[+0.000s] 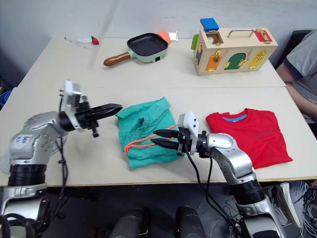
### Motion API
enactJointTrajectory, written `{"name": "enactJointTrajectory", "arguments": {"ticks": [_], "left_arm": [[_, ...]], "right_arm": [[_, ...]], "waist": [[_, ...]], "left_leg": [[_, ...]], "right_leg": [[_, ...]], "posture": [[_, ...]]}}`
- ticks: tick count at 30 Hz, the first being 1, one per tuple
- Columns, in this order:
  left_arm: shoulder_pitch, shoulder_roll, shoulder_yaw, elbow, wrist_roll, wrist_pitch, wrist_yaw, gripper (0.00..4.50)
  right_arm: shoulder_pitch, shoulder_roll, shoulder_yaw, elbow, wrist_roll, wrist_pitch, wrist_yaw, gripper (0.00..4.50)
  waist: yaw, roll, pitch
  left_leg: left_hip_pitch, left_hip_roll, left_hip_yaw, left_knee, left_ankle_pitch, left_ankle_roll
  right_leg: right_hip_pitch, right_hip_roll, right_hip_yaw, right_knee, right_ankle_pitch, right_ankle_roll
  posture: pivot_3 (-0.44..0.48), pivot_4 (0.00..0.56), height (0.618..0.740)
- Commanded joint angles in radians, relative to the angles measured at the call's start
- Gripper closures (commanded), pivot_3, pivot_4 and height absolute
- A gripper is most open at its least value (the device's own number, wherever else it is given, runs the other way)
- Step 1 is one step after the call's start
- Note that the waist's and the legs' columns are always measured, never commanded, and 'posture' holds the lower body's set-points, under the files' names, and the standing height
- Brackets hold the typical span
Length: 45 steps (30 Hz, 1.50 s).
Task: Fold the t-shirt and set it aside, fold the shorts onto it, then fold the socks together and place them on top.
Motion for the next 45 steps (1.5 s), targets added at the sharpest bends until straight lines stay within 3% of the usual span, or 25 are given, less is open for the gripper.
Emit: {"name": "enactJointTrajectory", "arguments": {"ticks": [1, 6, 10, 13, 19, 24, 29, 33, 36, 39, 45], "left_arm": [[-0.020, -0.059, -0.086, -0.051, 0.002, 0.029, 0.026, 4.50], [-0.028, -0.137, -0.252, 0.101, 0.227, -0.100, 0.129, 4.50], [-0.062, -0.201, -0.240, 0.257, 0.332, -0.224, 0.265, 4.50], [-0.074, -0.180, -0.227, 0.349, 0.422, -0.317, 0.351, 4.50], [-0.062, -0.146, -0.113, 0.444, 0.417, -0.350, 0.442, 4.50], [-0.039, -0.173, -0.061, 0.479, 0.386, -0.379, 0.432, 4.50], [-0.051, -0.176, 0.007, 0.381, 0.271, -0.432, 0.306, 4.50], [-0.062, -0.161, -0.011, 0.275, 0.188, -0.397, 0.154, 4.50], [-0.057, -0.168, -0.062, 0.247, 0.210, -0.343, 0.144, 4.50], [-0.010, -0.171, -0.146, 0.284, 0.313, -0.362, 0.177, 4.50], [0.071, -0.187, -0.112, 0.466, 0.405, -0.494, 0.324, 4.50]], "right_arm": [[0.020, 0.037, 0.015, 0.016, -0.086, -0.064, -0.090, 4.48], [0.080, 0.018, 0.076, 0.010, -0.173, -0.077, -0.086, 4.48], [0.094, 0.014, 0.086, 0.001, -0.195, -0.063, -0.085, 4.48], [0.096, 0.016, 0.083, -0.005, -0.201, -0.057, -0.088, 4.48], [0.123, 0.007, 0.068, -0.031, -0.187, -0.042, -0.082, 4.48], [0.150, -0.003, 0.072, -0.064, -0.162, -0.037, -0.044, 4.48], [0.114, 0.021, -0.025, -0.152, 0.054, -0.015, 0.055, 4.48], [0.004, 0.036, -0.038, -0.025, -0.020, -0.038, -0.021, 4.48], [-0.056, 0.053, -0.001, 0.109, -0.123, -0.070, -0.083, 4.48], [-0.077, 0.091, 0.043, 0.223, -0.195, -0.161, -0.095, 4.48], [-0.018, 0.103, -0.005, 0.251, -0.162, -0.196, -0.080, 4.48]], "waist": [[0.000, 0.000, 0.000], [0.000, 0.000, 0.000], [0.000, 0.000, 0.000], [-0.001, 0.000, 0.000], [-0.001, 0.000, 0.000], [0.001, 0.000, 0.000], [0.003, -0.001, 0.000], [-0.003, -0.001, 0.000], [-0.001, -0.001, 0.000], [0.000, -0.001, 0.000], [-0.002, -0.001, 0.000]], "left_leg": [[0.000, 0.000, 0.000, 0.000, 0.000, 0.000], [0.000, 0.000, 0.002, 0.001, 0.002, 0.001], [0.000, 0.000, 0.002, 0.002, 0.003, 0.001], [0.000, 0.000, 0.002, 0.002, 0.003, 0.001], [0.000, 0.000, 0.002, 0.001, 0.003, 0.001], [0.000, 0.000, 0.001, 0.001, 0.002, 0.001], [0.000, 0.000, 0.001, 0.002, 0.002, 0.001], [0.000, 0.000, 0.000, 0.003, 0.002, 0.001], [0.001, 0.000, 0.000, 0.002, 0.003, 0.000], [0.001, -0.001, 0.001, 0.002, 0.003, 0.000], [0.000, -0.001, 0.002, 0.003, 0.003, 0.002]], "right_leg": [[0.000, 0.000, 0.000, 0.000, 0.000, 0.000], [0.000, 0.001, 0.001, 0.001, 0.000, 0.000], [-0.001, 0.001, 0.002, -0.001, 0.000, 0.000], [-0.001, 0.001, 0.002, -0.001, 0.000, 0.000], [-0.001, 0.001, 0.002, 0.000, 0.000, 0.000], [-0.001, 0.000, 0.001, 0.001, 0.000, 0.000], [-0.001, 0.000, 0.001, 0.003, 0.000, 0.000], [0.000, 0.000, 0.000, 0.003, 0.000, 0.000], [0.000, 0.000, 0.000, 0.003, 0.000, 0.000], [-0.001, 0.000, 0.000, 0.005, 0.000, 0.000], [-0.001, 0.000, 0.000, 0.004, 0.000, 0.000]], "posture": [[0.000, 0.150, 0.740], [0.000, 0.150, 0.740], [0.000, 0.150, 0.740], [0.000, 0.150, 0.740], [0.000, 0.150, 0.740], [0.000, 0.150, 0.740], [0.000, 0.150, 0.740], [0.000, 0.150, 0.740], [0.000, 0.150, 0.740], [0.000, 0.150, 0.740], [0.000, 0.150, 0.740]]}}
